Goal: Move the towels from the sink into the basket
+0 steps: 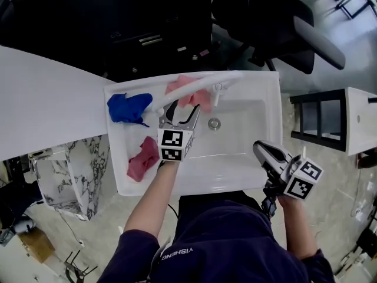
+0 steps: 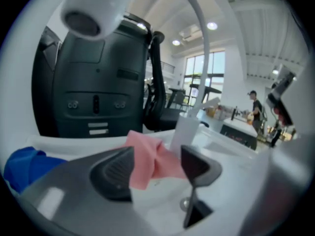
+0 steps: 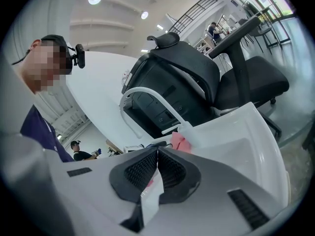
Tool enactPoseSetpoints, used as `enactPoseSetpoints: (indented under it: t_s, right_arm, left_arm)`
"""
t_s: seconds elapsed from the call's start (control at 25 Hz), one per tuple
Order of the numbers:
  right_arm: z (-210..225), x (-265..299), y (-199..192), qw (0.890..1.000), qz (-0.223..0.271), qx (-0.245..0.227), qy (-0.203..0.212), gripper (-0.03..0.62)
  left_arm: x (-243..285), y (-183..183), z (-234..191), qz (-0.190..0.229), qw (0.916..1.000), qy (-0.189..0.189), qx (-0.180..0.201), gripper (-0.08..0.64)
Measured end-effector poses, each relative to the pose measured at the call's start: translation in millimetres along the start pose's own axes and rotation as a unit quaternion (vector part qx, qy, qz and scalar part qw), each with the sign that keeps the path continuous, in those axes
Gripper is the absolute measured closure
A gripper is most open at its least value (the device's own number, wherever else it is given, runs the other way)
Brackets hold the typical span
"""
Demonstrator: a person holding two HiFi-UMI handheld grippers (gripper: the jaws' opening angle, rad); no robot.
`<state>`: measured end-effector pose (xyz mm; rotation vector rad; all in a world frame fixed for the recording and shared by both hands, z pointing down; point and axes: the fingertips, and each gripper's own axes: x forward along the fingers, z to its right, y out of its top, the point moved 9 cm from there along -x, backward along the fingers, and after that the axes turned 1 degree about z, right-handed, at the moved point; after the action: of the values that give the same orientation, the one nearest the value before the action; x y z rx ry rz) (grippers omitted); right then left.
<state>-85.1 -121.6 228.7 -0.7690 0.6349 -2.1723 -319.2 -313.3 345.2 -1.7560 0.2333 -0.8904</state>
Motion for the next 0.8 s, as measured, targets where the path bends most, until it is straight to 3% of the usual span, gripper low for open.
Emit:
enactPoseSetpoints:
  t_s: [0.8]
  right_arm:
    - [30, -10, -2, 0.999, -0.005, 0.032, -0.018, 0.583]
  left_arm:
    - [58, -11, -18, -0.066, 0.9967, 0.042, 0.022, 0.276]
